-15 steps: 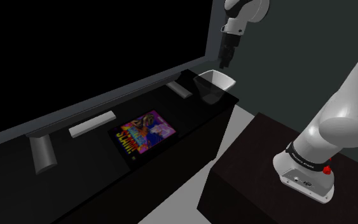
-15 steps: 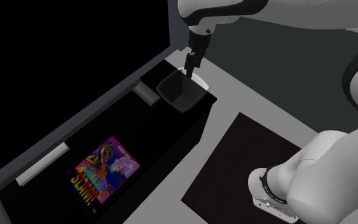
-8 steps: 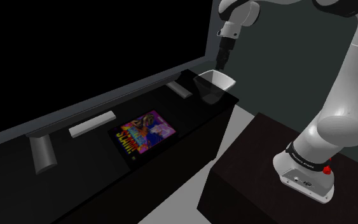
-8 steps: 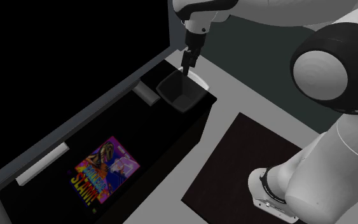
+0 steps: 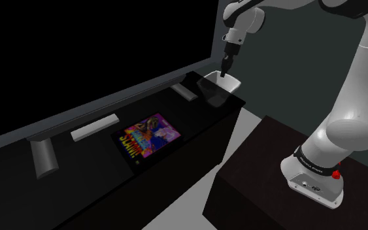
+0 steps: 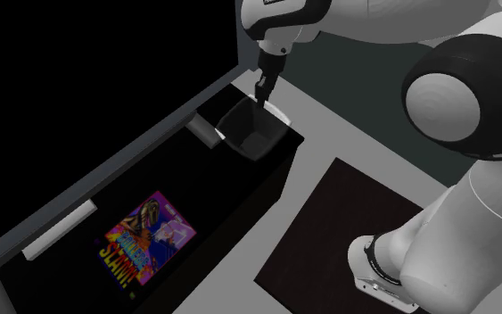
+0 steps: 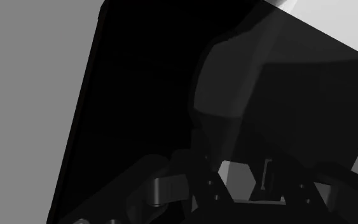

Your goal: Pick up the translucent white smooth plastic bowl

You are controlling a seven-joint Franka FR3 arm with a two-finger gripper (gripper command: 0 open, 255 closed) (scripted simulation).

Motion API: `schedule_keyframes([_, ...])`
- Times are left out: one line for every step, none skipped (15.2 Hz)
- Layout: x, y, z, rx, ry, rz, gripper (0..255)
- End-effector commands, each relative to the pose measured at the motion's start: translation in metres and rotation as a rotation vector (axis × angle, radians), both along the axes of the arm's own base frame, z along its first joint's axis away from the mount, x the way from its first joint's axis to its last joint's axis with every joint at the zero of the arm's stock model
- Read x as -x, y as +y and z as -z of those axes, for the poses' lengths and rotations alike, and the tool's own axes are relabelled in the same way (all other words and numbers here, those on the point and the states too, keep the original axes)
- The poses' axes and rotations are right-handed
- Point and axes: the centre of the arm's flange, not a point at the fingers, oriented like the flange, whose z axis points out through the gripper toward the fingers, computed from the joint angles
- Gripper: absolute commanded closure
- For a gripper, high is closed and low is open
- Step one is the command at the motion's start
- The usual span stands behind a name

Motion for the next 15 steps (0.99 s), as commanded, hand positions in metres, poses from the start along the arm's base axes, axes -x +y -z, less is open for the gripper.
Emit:
schedule_keyframes([-0.007, 0.004, 0.025, 0.013, 0.024, -0.001, 255])
schedule_keyframes([-0.006, 0.005, 0.022, 0.013, 0.024, -0.001, 255])
schedule_keyframes([-0.004, 0.005, 0.024, 0.013, 0.024, -0.001, 255])
schedule_keyframes([-0.004, 0.004, 0.02, 0.013, 0.024, -0.001, 255])
schedule_keyframes([-0.006, 0.004, 0.018, 0.013, 0.024, -0.001, 255])
schedule_keyframes([-0.006, 0.006, 0.016, 0.013, 0.024, -0.001, 255])
schedule_keyframes([-0.007, 0.008, 0.018, 0.013, 0.024, -0.001, 255])
schedule_keyframes([-0.006, -0.007, 0.032, 0.012, 0.025, -0.002, 255])
schedule_keyframes([-0.006, -0.007, 0.027, 0.012, 0.025, -0.002, 255])
schedule_keyframes([-0.006, -0.007, 0.021, 0.012, 0.025, -0.002, 255])
schedule_keyframes([-0.006, -0.007, 0.016, 0.012, 0.025, -0.002, 255])
schedule_keyframes([-0.006, -0.007, 0.011, 0.012, 0.025, -0.002, 255])
schedule_keyframes([-0.006, -0.007, 0.006, 0.012, 0.025, -0.002, 255])
schedule_keyframes([-0.006, -0.007, 0.0, 0.012, 0.025, -0.002, 255])
schedule_keyframes([-0.006, -0.007, -0.005, 0.012, 0.025, -0.002, 255])
